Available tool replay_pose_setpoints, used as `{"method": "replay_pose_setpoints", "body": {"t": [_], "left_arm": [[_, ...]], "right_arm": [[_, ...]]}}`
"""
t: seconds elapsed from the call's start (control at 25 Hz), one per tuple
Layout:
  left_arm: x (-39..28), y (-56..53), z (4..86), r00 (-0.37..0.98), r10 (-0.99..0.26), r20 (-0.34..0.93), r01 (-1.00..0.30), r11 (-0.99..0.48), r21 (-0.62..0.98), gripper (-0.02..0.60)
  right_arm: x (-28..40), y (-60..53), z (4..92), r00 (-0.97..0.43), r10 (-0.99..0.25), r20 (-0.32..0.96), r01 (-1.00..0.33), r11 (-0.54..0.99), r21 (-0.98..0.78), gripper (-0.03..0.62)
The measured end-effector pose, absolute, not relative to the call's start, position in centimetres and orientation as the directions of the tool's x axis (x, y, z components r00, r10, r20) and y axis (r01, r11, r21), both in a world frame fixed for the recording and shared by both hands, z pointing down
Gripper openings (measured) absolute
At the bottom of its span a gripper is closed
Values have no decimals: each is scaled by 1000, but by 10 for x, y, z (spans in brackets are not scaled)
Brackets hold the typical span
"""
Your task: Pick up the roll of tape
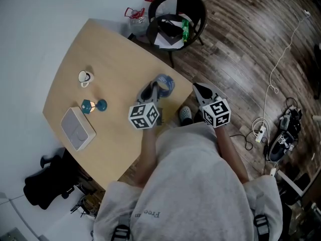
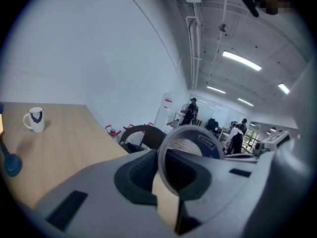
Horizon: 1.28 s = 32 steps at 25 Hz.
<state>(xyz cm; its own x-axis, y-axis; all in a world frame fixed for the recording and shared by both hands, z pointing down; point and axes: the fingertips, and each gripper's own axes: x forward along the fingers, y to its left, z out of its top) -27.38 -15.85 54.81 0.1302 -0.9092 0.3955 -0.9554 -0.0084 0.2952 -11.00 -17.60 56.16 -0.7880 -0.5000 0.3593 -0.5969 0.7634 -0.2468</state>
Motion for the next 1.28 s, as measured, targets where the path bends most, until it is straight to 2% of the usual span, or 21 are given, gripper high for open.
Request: {"method": "replay_pose_setpoints", "body": {"t": [1.28], "left_arm": [[-286, -132, 552, 56, -919, 390, -931, 93, 354, 41]], "right_arm": [[-113, -161, 552, -810, -465, 357, -553, 808, -202, -2]]}}
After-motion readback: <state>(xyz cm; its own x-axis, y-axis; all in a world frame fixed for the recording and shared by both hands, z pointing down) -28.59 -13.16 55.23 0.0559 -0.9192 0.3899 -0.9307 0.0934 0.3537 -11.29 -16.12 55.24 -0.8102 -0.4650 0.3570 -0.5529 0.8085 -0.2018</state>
